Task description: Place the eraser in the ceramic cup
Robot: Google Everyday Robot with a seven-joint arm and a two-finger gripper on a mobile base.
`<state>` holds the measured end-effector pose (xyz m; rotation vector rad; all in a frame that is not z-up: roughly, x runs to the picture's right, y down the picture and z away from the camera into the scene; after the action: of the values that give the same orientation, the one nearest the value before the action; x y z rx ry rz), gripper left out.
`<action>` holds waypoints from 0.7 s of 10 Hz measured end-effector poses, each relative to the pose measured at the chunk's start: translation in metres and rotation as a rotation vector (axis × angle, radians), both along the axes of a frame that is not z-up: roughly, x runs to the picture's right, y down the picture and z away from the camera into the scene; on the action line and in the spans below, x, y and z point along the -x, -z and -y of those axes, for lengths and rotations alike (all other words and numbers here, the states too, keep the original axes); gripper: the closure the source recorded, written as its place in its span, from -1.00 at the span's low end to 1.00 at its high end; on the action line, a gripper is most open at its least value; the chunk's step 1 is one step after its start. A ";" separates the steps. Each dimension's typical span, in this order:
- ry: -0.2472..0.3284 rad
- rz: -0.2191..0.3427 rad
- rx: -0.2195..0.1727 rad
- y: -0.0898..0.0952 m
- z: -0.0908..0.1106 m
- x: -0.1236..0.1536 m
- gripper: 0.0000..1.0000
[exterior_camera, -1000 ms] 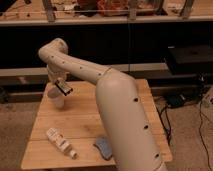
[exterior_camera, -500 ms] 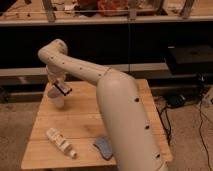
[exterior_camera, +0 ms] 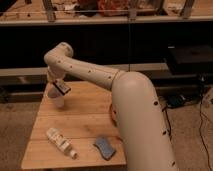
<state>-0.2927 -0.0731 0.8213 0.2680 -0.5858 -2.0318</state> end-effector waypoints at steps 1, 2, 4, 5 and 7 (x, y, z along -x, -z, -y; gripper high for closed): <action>-0.017 0.037 0.005 0.002 0.002 0.001 0.72; -0.033 0.071 0.008 0.003 0.004 0.001 0.72; -0.063 0.152 0.009 0.006 0.009 0.003 0.72; -0.083 0.232 -0.001 0.009 0.013 0.005 0.72; -0.102 0.364 -0.034 0.013 0.019 0.011 0.72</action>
<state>-0.3035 -0.0926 0.8082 0.6835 -0.7449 -1.9072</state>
